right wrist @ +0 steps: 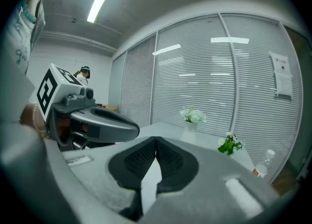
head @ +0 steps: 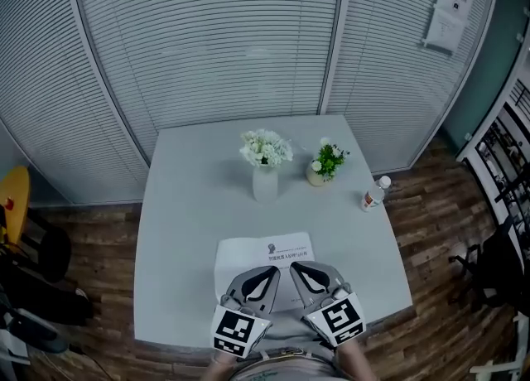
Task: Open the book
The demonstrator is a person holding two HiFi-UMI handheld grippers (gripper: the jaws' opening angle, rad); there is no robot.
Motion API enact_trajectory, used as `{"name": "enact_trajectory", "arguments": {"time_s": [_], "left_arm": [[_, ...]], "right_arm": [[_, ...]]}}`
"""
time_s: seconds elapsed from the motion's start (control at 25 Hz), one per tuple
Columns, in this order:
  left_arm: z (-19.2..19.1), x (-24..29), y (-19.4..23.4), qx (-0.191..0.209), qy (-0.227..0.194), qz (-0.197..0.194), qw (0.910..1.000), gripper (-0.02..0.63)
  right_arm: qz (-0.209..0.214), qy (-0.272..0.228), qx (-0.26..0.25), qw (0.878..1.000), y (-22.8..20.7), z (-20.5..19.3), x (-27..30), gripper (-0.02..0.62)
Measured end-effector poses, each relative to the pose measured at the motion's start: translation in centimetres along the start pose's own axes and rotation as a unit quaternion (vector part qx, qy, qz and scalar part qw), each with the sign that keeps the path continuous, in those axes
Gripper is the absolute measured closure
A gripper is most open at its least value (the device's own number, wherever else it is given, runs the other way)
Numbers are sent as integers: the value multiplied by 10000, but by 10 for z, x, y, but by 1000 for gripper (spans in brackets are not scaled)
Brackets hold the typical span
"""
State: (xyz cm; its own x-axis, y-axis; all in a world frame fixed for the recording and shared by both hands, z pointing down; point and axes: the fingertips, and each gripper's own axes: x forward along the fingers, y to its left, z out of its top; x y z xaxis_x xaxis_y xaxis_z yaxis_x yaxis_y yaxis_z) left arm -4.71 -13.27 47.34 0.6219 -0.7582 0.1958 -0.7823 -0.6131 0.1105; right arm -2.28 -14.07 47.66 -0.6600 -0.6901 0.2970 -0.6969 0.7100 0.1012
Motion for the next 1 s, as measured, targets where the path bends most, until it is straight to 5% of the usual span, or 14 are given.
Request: {"name": "enact_trajectory", "arguments": {"time_s": [0.36, 1.0], "left_arm": [[13, -5, -8, 220, -70, 17, 9997, 607], [12, -8, -2, -72, -85, 155, 9998, 607]], "right_arm": [[1, -178, 65, 9998, -1, 14, -11, 592], [72, -299, 86, 9995, 6, 19, -11, 594]]}}
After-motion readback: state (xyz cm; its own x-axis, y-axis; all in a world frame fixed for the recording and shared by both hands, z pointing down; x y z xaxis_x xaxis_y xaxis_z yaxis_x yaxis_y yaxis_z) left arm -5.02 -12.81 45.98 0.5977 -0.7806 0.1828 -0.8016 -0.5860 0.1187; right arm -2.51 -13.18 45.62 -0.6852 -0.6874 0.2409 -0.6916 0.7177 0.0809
